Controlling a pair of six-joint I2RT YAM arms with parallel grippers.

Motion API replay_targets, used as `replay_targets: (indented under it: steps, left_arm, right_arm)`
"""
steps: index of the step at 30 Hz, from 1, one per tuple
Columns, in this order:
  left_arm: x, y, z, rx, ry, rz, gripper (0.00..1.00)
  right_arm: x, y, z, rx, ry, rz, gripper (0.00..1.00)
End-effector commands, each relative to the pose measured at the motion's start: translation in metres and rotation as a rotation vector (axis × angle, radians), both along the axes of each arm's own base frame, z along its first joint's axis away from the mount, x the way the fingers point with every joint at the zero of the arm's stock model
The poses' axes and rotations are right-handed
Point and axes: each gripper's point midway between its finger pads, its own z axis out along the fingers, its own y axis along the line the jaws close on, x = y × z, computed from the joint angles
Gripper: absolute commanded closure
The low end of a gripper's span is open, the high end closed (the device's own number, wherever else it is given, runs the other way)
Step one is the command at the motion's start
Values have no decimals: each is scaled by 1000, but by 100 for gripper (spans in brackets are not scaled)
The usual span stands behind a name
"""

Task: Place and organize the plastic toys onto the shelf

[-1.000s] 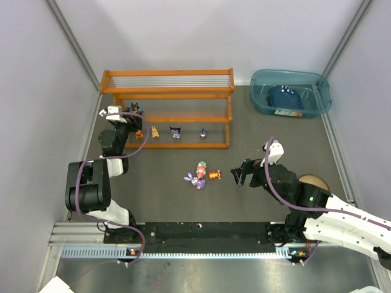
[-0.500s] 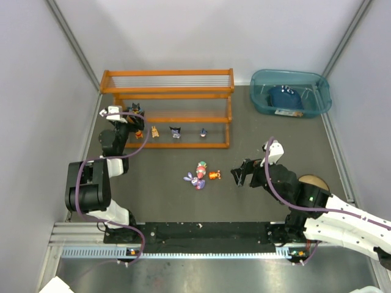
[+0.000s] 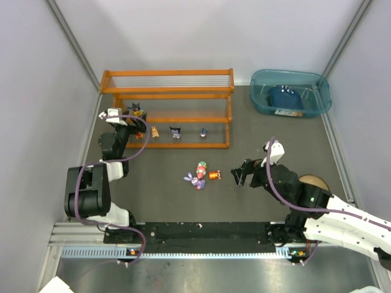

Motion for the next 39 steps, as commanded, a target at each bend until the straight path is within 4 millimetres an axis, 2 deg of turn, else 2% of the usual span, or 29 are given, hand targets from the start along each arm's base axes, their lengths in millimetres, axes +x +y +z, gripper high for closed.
replay_targets:
  steps: [1,3,4,6,7,9,10,12,14,15,16,18,19,21,27,34,39]
  left_arm:
    - [-23,-8,49,-22,-139,-29,12]
    - [-30,-9,47,-47,-116,-32,11]
    - [-37,-10,58,-51,-135,-33,11]
    - [-46,-11,52,-86,-101,-28,11]
    - [-54,-10,63,-100,-123,-19,11]
    - [-64,-9,57,-166,-76,-9,9]
    - [-76,-11,73,-181,-113,-15,9]
    - [-87,-11,77,-260,-96,-11,2]
    - [-102,-14,84,-308,-77,-25,1]
    - [-114,-15,98,-314,-110,-30,1]
    - [-115,-16,84,-330,-38,-19,1]
    - [-128,-15,93,-311,-48,-5,1]
    - [-130,-12,80,-302,8,21,1]
    - [-140,-9,86,-284,4,46,1]
    - [-140,9,61,-307,115,171,2]
    - [-138,20,51,-339,124,233,10]
    - [-141,26,52,-315,129,268,12]
  right_arm:
    - [2,3,23,60,-37,5,3]
    - [2,3,23,64,-37,4,3]
    - [2,3,22,66,-35,5,3]
    - [2,2,22,68,-35,1,3]
    - [2,2,23,70,-36,3,3]
    - [2,1,23,73,-38,0,3]
    - [1,-1,24,77,-42,-1,3]
    - [0,-2,24,84,-38,-6,3]
    - [-1,-4,21,87,-34,-11,3]
    - [-1,-5,18,89,-27,-14,3]
    - [-2,-4,17,92,-23,-14,3]
    - [-3,-2,13,89,-8,-2,3]
    - [-4,0,11,85,1,4,3]
    - [-5,3,8,79,19,17,3]
    - [-10,6,3,82,51,35,3]
    - [-9,-4,0,49,26,20,3]
    - [-8,-7,-29,-25,47,9,3]
